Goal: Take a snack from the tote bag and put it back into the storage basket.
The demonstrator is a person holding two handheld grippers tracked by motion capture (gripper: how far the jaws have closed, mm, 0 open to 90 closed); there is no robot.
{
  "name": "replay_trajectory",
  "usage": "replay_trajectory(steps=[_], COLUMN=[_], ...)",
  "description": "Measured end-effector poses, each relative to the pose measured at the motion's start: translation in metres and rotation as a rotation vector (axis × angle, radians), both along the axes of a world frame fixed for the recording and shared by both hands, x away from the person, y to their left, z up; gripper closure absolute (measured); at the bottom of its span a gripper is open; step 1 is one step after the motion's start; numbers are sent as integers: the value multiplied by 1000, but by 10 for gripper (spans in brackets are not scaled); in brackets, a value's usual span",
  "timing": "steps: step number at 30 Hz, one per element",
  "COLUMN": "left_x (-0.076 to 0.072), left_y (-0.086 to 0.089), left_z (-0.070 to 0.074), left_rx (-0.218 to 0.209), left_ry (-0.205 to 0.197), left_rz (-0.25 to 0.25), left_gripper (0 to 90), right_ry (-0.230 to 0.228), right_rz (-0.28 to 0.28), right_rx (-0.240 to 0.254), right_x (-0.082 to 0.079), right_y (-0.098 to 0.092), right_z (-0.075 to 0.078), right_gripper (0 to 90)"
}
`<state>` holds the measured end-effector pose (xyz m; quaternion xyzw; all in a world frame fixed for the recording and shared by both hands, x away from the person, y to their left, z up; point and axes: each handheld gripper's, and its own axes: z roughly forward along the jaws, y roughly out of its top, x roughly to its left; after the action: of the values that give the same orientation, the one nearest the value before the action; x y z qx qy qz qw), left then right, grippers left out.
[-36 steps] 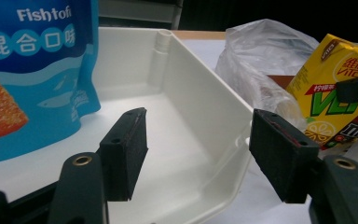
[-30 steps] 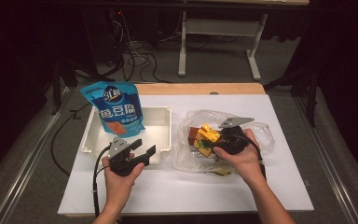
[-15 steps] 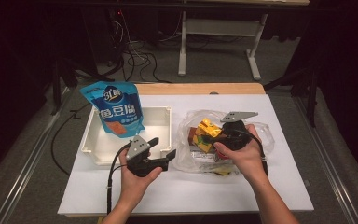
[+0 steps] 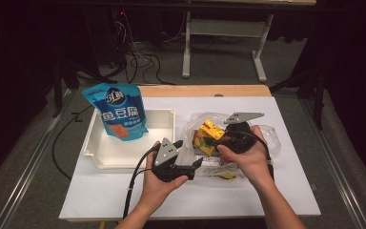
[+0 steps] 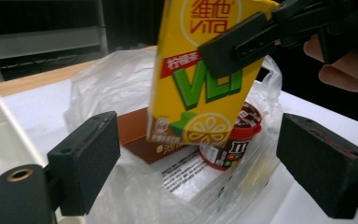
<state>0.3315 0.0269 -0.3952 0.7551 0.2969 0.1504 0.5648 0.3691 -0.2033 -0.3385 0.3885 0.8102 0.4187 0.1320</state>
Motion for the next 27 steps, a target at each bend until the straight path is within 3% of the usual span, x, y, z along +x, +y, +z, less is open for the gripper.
replay_trajectory(steps=[10,22,27], left_x=[4,9,9], left_y=[-22,-35,-38], left_z=[-3,-3,-5], left_rx=[18,36,63], left_ry=[-16,-38,-53], left_rz=[26,76,110], left_gripper=[128,132,151], right_ry=[0,9,12], right_rz=[14,29,32], right_rx=[13,1,7], right_x=[-5,-9,-10], right_y=[8,17,20], right_z=[5,6,6], right_gripper=[522,522,521])
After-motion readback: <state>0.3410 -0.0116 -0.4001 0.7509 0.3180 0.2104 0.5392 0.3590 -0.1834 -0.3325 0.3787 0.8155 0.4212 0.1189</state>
